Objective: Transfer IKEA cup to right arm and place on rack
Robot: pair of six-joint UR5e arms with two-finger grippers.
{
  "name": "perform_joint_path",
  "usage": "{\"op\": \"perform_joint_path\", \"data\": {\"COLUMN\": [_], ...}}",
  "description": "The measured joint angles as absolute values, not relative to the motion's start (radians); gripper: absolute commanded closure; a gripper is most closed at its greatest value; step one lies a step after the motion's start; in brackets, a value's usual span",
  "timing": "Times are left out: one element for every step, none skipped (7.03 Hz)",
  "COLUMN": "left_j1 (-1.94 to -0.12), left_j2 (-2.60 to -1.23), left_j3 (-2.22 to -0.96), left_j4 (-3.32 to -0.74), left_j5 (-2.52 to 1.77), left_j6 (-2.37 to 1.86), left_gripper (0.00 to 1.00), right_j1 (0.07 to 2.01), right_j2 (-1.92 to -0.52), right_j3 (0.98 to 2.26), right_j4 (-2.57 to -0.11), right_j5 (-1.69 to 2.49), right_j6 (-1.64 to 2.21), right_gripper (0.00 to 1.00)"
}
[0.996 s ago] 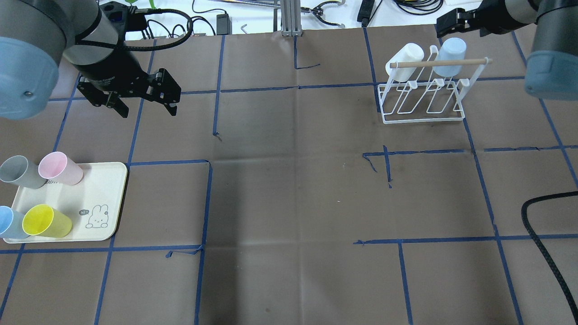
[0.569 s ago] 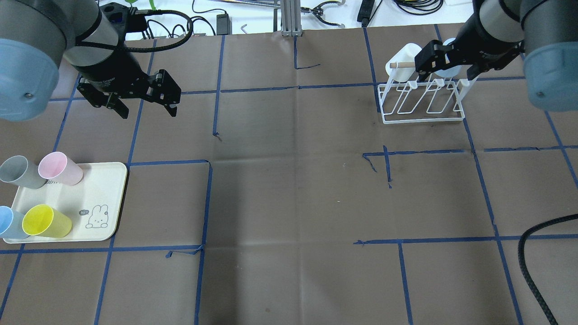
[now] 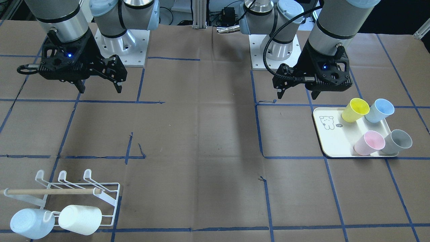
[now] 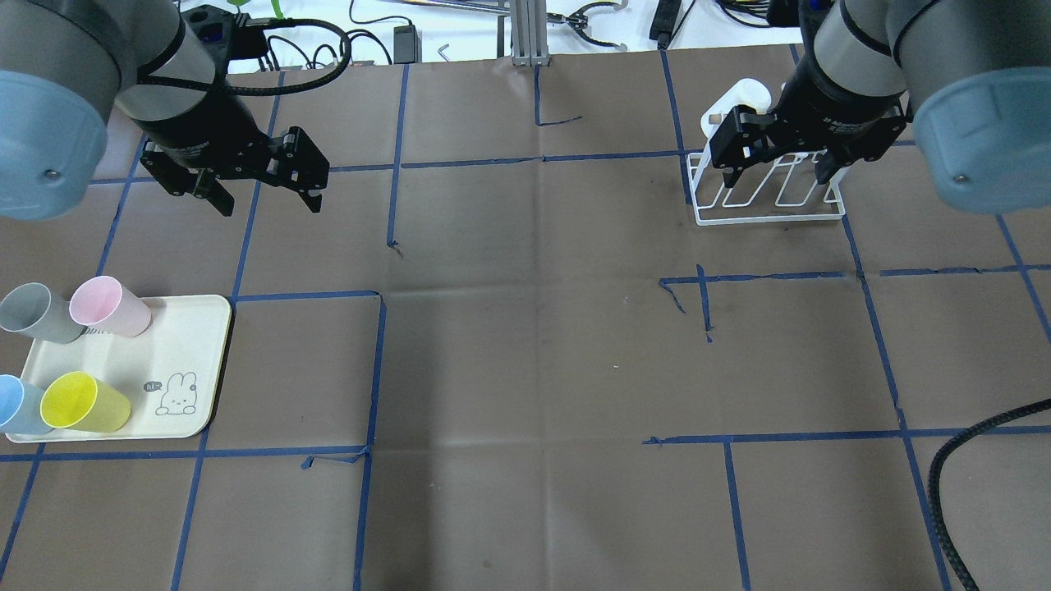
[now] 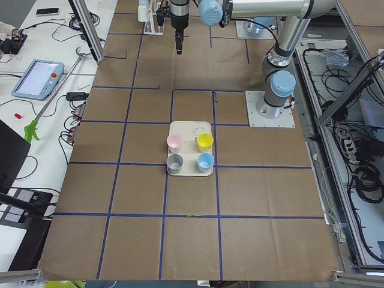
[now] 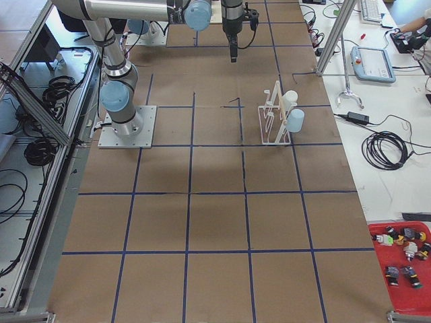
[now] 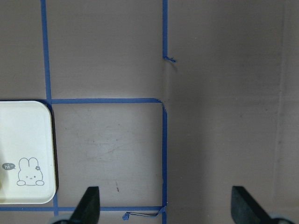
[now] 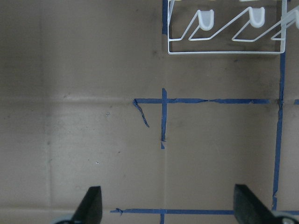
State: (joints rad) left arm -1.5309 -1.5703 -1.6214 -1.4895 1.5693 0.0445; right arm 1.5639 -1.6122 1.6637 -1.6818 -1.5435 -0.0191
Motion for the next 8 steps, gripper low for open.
{"op": "perform_joint_path", "data": {"left_j1": [-1.531, -1.531, -1.531, -1.531, -1.531, -1.531, -1.531, -1.531], "left_j2": [-1.570, -1.570, -1.569, -1.569, -1.568, -1.568, -1.568, -1.567], "left_j3": [-1.622, -1.622, -1.622, -1.622, -1.622, -1.622, -1.622, -1.622], "left_j4": [-1.490, -1.490, -1.490, -1.489, -1.489, -1.489, -1.490, -1.490], "left_j5": [1.569, 1.569, 1.569, 1.569, 1.569, 1.569, 1.569, 1.570], "left_j6": [0.045, 0.044, 0.044, 0.044, 0.044, 0.044, 0.044, 0.044], "left_gripper": [0.00, 0.00, 0.00, 0.00, 0.00, 0.00, 0.00, 0.00], "right_j1": [1.566, 1.568, 1.574, 1.583, 1.592, 1.597, 1.599, 1.600], "right_j2": [-1.613, -1.611, -1.605, -1.594, -1.587, -1.588, -1.589, -1.581], "right_j3": [1.659, 1.651, 1.639, 1.631, 1.626, 1.613, 1.589, 1.562], "right_j4": [-1.662, -1.654, -1.652, -1.652, -1.652, -1.651, -1.638, -1.619], "right_j5": [-1.542, -1.540, -1.536, -1.533, -1.535, -1.543, -1.555, -1.560], "right_j6": [-0.019, -0.018, -0.008, 0.017, 0.037, 0.045, 0.047, 0.047], "right_gripper": [0.00, 0.00, 0.00, 0.00, 0.00, 0.00, 0.00, 0.00]}}
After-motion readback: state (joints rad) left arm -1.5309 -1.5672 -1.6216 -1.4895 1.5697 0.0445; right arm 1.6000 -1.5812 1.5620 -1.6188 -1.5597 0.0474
